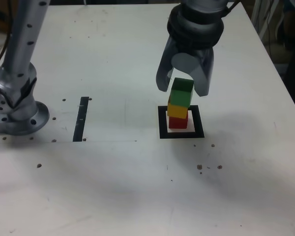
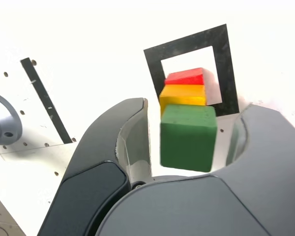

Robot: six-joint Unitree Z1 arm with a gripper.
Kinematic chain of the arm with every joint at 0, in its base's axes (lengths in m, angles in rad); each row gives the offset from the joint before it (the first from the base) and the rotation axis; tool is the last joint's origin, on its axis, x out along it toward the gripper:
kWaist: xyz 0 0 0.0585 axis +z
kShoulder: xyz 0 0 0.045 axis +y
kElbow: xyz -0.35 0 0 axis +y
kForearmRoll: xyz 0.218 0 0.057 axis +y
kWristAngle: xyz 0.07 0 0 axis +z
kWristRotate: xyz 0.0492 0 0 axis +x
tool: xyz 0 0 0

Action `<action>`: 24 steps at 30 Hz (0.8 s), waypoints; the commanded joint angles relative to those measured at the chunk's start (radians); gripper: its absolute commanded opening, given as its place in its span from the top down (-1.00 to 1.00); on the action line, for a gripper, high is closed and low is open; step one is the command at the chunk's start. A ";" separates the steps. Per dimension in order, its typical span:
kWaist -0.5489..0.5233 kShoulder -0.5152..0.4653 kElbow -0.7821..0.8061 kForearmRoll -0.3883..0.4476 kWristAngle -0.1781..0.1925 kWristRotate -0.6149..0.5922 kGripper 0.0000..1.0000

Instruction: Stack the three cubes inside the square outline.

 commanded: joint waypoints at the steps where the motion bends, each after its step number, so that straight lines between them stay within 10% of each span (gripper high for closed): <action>1: 0.002 -0.071 0.020 0.015 0.004 0.009 -0.99; 14: 0.092 -0.399 0.415 -0.019 -0.051 0.033 -0.99; 24: 0.094 -0.521 0.818 -0.238 -0.085 -0.009 -0.99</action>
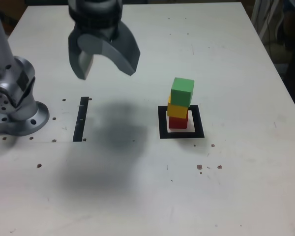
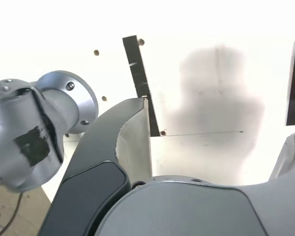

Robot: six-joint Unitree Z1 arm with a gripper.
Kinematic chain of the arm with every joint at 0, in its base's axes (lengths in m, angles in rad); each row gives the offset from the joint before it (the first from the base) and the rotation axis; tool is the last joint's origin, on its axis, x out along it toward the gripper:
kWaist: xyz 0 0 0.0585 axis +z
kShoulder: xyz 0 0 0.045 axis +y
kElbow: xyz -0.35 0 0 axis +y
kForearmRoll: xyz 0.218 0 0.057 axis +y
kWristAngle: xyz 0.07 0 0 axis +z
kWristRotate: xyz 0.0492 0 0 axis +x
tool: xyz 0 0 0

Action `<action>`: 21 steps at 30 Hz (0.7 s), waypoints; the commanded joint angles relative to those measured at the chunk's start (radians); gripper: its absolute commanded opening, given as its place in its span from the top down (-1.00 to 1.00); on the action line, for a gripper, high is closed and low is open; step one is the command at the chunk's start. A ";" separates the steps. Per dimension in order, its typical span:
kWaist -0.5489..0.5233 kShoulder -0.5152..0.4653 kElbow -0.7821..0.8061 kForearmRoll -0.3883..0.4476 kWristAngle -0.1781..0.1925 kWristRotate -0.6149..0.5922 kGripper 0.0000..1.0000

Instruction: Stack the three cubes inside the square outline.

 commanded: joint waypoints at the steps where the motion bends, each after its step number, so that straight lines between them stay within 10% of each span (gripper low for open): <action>1: 0.003 -0.021 0.132 -0.030 -0.009 -0.005 -0.99; 21: 0.068 -0.086 0.494 -0.275 -0.028 -0.017 -0.99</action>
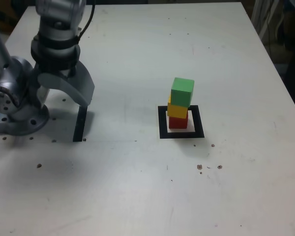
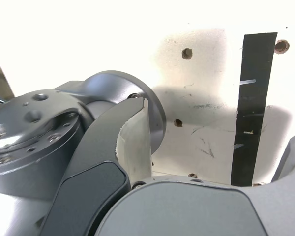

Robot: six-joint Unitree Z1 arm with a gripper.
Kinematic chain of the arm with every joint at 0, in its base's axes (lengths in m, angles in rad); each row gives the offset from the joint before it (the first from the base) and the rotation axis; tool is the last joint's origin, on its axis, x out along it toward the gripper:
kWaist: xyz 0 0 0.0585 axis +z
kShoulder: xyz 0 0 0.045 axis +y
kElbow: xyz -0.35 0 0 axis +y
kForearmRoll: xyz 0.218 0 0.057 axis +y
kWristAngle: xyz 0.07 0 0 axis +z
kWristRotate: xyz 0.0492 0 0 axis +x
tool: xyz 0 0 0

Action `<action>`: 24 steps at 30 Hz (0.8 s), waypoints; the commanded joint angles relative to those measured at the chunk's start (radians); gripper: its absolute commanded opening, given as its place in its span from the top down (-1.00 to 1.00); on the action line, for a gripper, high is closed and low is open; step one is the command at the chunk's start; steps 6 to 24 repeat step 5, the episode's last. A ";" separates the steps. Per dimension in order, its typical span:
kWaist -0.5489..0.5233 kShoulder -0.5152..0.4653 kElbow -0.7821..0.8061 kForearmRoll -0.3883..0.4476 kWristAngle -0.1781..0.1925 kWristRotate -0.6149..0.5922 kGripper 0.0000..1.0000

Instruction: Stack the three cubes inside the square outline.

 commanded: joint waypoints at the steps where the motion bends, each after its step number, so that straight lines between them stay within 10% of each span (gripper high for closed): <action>1: 0.002 -0.010 0.019 -0.028 -0.006 -0.001 -0.99; 24: 0.002 -0.015 0.051 -0.078 -0.012 -0.001 -0.99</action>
